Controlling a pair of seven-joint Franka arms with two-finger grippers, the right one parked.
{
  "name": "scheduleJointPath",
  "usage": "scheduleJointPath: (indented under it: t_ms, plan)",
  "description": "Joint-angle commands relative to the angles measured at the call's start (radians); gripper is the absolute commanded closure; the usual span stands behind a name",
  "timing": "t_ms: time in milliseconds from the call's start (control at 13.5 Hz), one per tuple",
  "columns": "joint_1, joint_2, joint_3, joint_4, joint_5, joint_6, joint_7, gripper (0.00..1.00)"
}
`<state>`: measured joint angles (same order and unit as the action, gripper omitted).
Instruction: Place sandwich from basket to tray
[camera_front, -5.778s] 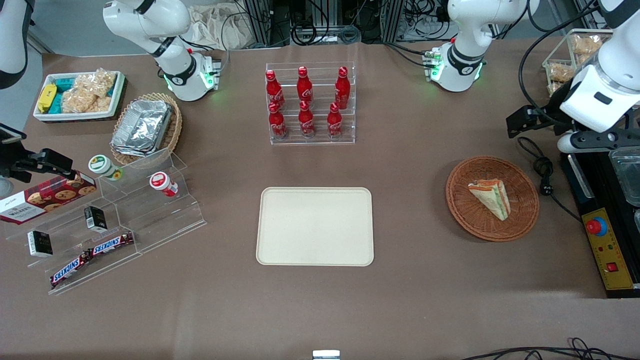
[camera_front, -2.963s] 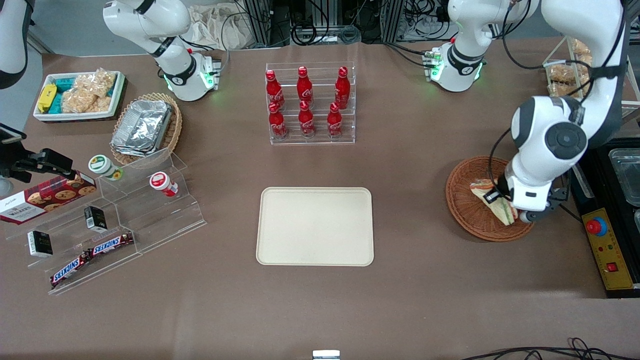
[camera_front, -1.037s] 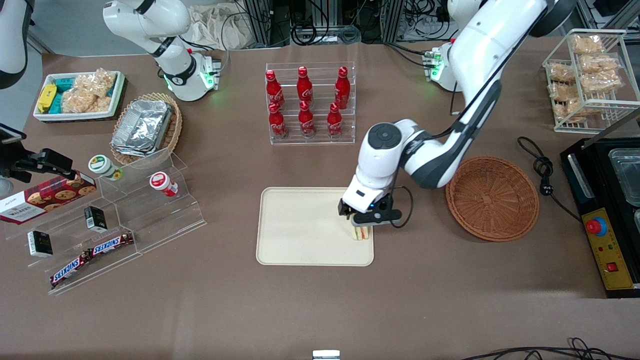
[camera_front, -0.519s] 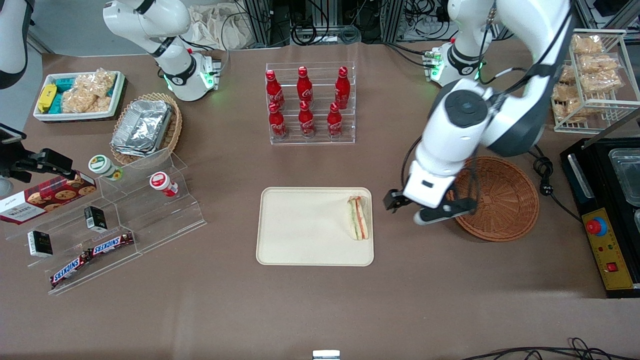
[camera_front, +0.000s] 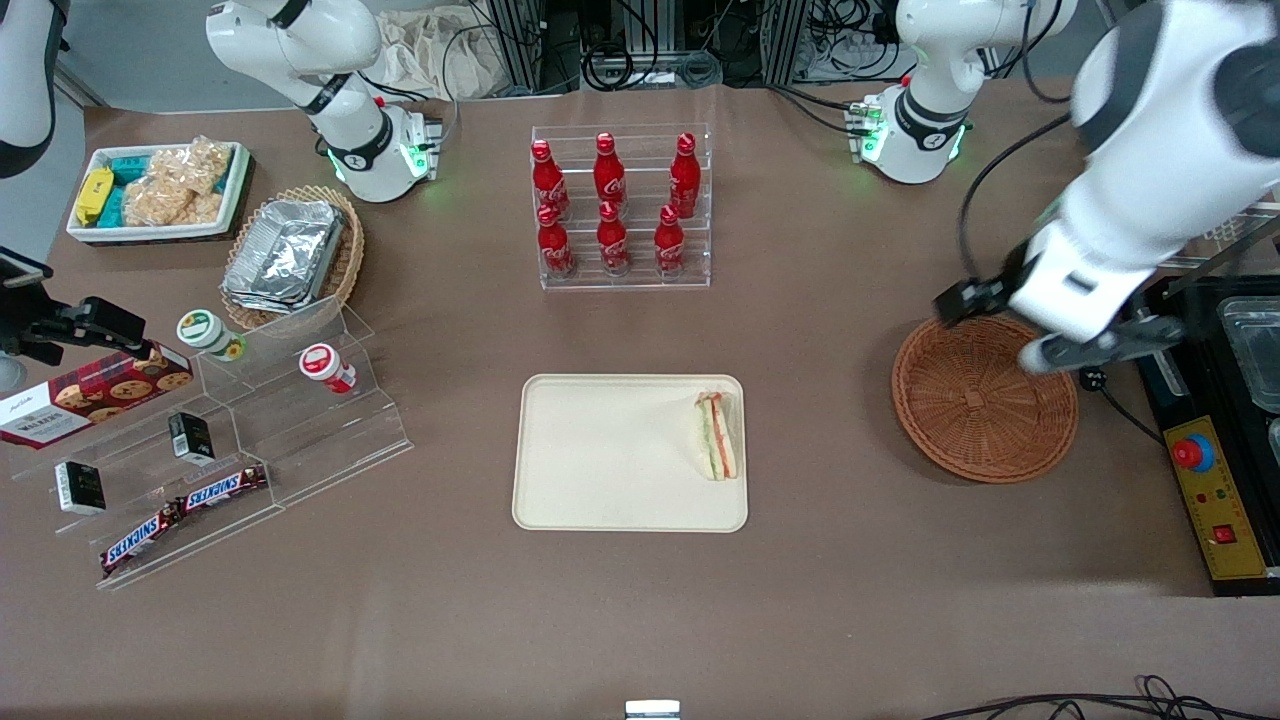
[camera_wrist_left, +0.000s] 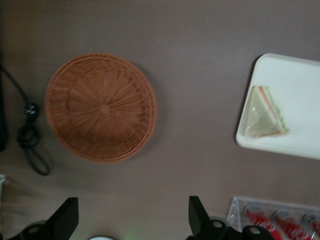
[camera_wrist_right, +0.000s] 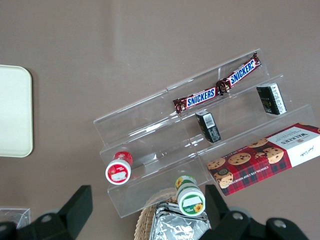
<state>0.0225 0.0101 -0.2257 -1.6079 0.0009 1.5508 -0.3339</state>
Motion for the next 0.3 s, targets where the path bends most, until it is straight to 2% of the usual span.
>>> scheduleJointPath:
  t_ms: [0,222]
  plan:
    - [-0.039,-0.067,0.042,-0.047,-0.01,-0.034,0.052,0.01]
    - [-0.039,-0.03,0.042,0.023,-0.01,-0.04,0.049,0.01]
